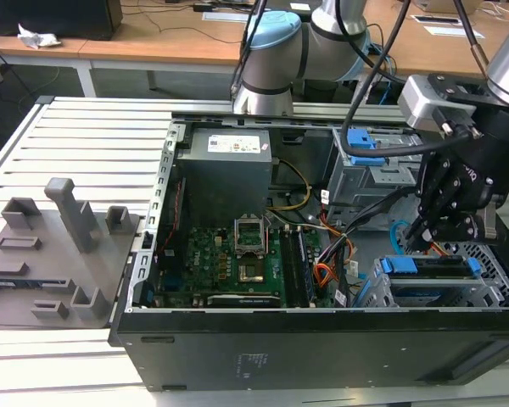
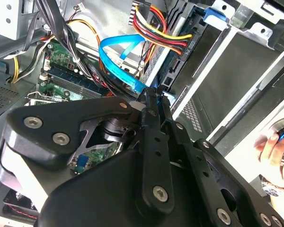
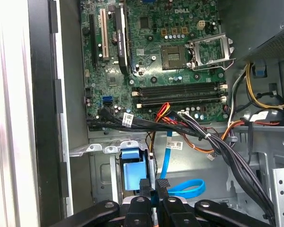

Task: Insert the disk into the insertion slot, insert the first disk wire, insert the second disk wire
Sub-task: 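Insert the second disk wire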

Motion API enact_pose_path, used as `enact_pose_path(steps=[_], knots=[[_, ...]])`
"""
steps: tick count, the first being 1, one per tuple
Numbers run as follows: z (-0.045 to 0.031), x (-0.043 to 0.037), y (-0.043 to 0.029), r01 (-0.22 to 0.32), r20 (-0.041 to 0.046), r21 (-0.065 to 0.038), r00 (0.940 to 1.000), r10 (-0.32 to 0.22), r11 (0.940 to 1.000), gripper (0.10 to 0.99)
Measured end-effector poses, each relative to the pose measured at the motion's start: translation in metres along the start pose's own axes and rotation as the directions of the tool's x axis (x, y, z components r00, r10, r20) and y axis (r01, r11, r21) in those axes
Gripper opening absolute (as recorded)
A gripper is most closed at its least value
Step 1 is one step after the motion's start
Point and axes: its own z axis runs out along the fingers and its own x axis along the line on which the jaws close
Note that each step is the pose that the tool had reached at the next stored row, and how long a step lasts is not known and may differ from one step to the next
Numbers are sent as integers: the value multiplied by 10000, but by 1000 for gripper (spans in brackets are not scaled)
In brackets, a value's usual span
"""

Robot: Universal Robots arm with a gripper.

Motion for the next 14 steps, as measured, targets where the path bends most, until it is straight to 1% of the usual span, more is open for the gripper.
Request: enact_pose_path(steps=[1,3,4,7,11,14], knots=[[1,-5,-37,-2,-1,0,10000,2,10000,165],[2,-10,-85,-1,1,0,10000,1,10000,165],[3,0,-102,-1,1,0,10000,1,10000,165],[24,36,-185,-2,1,-2,10000,2,10000,165],[44,55,-216,-2,2,-3,10000,2,10000,165],[78,57,-226,-1,8,-3,10000,1,10000,165]])
